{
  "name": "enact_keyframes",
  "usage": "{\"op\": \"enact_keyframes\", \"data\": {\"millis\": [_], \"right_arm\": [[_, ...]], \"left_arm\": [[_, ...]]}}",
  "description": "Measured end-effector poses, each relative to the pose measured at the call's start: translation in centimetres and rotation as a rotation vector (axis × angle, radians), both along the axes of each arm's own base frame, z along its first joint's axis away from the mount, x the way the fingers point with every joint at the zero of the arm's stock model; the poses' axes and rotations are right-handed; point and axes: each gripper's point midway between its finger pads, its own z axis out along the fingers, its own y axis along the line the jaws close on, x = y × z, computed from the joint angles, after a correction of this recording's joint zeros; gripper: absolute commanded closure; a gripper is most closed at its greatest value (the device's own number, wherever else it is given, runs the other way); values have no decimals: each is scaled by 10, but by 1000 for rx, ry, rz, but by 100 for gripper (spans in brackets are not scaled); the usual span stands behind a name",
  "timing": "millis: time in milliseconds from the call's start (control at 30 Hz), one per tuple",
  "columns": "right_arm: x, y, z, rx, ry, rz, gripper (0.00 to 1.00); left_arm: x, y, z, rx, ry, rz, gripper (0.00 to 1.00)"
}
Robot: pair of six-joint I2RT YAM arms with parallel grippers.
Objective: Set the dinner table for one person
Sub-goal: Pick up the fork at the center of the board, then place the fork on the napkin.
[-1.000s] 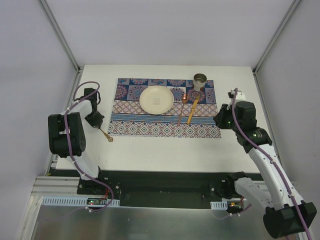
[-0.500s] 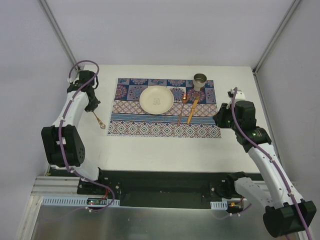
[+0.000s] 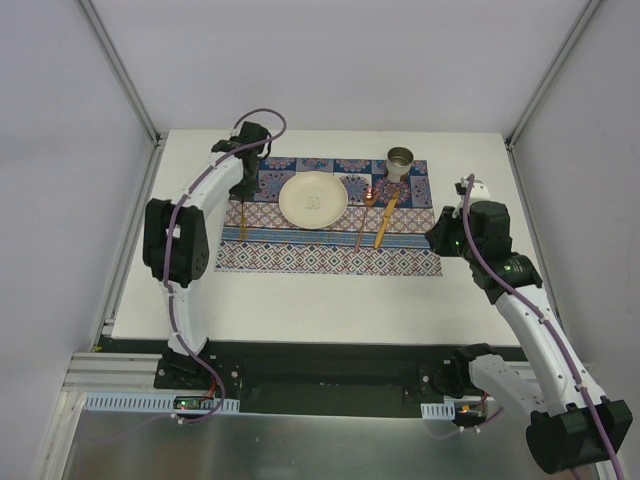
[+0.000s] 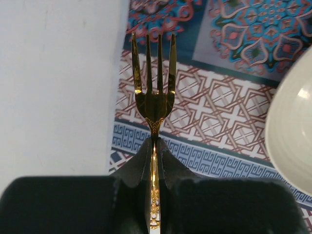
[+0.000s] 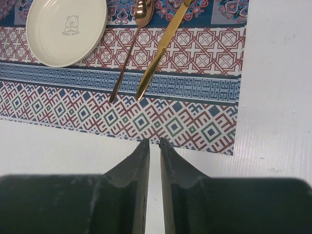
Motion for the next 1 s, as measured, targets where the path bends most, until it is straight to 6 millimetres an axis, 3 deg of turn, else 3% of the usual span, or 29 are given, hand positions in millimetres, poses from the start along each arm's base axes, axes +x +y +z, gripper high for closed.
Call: {"op": "enact_keyframes", "data": {"millis": [167, 633, 867, 1000], "right_arm": [[0, 0, -1, -1, 3, -1, 83], [2, -3, 4, -9, 1, -15, 84], [5, -3, 2, -16, 15, -21, 84], [6, -3, -2, -13, 31, -27, 84]], "left_arm": [[21, -31, -17, -12, 26, -98, 100], [57, -51, -59, -34, 74, -183, 100], [57, -58, -82, -37, 118, -217, 100], [59, -58, -82, -39, 116, -221, 100]]}}
